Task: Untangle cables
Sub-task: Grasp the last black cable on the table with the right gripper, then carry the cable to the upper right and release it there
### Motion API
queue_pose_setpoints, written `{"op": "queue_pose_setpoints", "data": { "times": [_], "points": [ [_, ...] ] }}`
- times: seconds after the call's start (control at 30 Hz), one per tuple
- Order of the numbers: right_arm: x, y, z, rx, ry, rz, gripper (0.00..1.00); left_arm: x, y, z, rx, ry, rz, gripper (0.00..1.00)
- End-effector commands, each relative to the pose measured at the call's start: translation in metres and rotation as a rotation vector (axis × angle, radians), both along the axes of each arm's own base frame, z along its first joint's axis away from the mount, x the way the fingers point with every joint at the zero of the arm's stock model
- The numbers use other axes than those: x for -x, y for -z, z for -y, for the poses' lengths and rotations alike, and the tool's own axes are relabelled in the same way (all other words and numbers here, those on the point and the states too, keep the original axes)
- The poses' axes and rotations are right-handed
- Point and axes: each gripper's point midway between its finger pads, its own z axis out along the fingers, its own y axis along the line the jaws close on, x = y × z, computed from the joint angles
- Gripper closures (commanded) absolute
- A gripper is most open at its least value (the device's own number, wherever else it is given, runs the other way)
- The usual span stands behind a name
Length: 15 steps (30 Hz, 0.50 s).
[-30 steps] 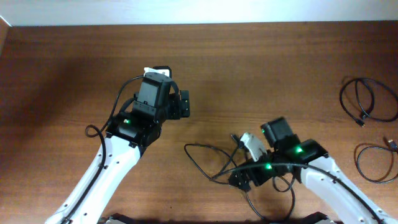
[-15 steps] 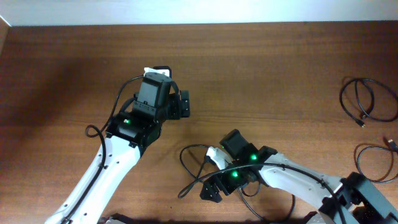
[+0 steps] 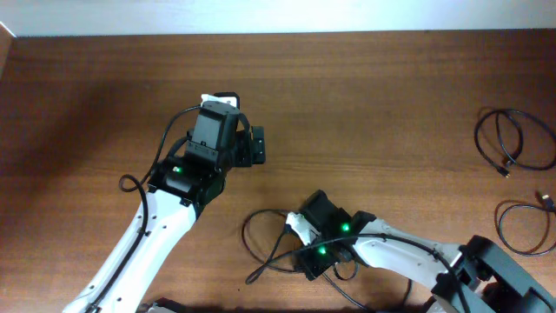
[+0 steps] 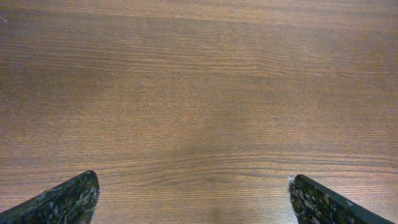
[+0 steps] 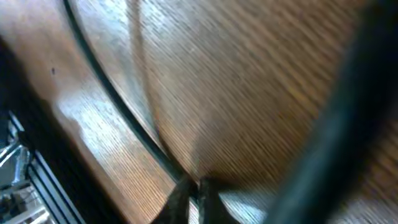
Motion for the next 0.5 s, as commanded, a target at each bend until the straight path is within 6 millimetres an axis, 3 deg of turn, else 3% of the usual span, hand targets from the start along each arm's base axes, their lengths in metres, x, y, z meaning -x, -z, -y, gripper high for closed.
{"op": "queue_pose_setpoints", "data": {
  "times": [0.0, 0.1, 0.23, 0.33, 0.37, 0.4, 0.47],
  "points": [
    [-0.001, 0.010, 0.008, 0.056, 0.023, 0.013, 0.96, -0.001, -0.002, -0.003, -0.013, -0.005, 0.009, 0.01],
    [-0.012, 0.009, 0.012, 0.069, 0.092, 0.009, 0.96, -0.001, -0.002, -0.003, -0.013, -0.005, 0.009, 0.01],
    [-0.082, -0.017, 0.043, 0.078, 0.334, 0.005, 0.96, -0.001, -0.002, -0.003, -0.013, -0.005, 0.009, 0.01],
    [-0.138, -0.059, 0.060, 0.047, 0.441, 0.055, 0.96, -0.001, -0.002, -0.003, -0.013, -0.005, 0.009, 0.01],
    [-0.167, -0.086, 0.072, 0.062, 0.496, 0.112, 0.96, -0.001, -0.002, -0.003, -0.013, -0.005, 0.009, 0.01],
    [-0.180, -0.099, 0.078, 0.077, 0.523, 0.150, 0.96, -0.001, -0.002, -0.003, -0.013, -0.005, 0.009, 0.01],
    [-0.224, -0.149, 0.101, 0.115, 0.612, 0.291, 0.96, -0.001, -0.002, -0.003, -0.013, -0.005, 0.009, 0.01]
  ]
}}
